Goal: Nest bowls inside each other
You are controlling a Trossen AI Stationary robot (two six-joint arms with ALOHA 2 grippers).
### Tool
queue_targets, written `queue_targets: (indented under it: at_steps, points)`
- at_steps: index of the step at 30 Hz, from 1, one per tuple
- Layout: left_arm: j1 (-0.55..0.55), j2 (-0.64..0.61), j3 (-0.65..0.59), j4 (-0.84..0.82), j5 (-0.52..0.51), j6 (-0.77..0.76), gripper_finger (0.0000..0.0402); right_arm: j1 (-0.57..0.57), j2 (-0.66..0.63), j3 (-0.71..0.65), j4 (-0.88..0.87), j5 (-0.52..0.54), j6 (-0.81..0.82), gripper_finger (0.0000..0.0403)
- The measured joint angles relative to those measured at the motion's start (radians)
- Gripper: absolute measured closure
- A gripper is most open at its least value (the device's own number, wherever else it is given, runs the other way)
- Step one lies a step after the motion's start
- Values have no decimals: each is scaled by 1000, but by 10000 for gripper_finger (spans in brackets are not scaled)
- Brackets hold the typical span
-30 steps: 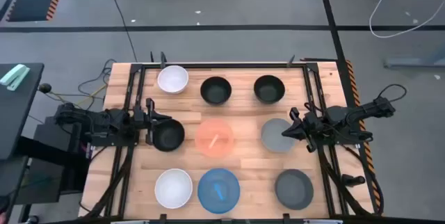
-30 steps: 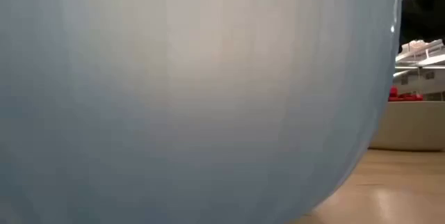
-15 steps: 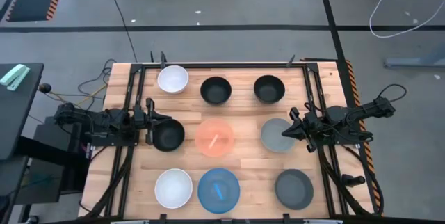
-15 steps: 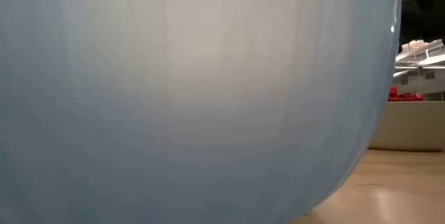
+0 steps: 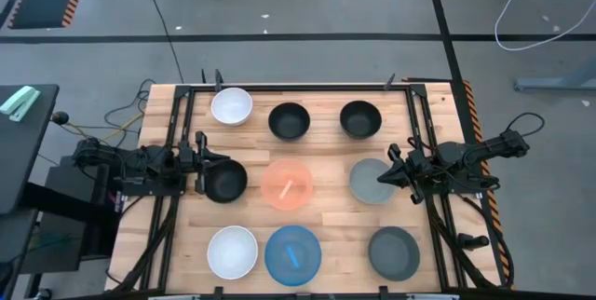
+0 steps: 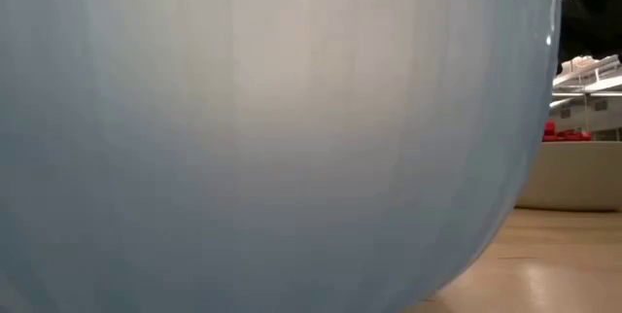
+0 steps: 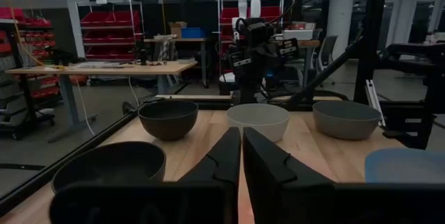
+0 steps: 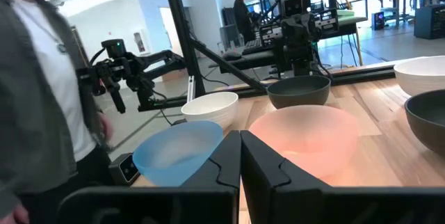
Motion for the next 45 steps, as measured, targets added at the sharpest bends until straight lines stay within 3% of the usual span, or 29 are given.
queue_targets:
  at_steps: [26,29,38,45]
  points:
    - [0,0,0,-3,0,4,370,0,0,0,0,0,-4,389]
    - [0,0,0,-3,0,-3,368,0,0,0,0,5,-132,389]
    - [0,0,0,7,0,1,379,-2,0,1,18,127,-164,389]
    - [0,0,0,100,-4,-57,389,-2,0,1,80,203,-80,389]
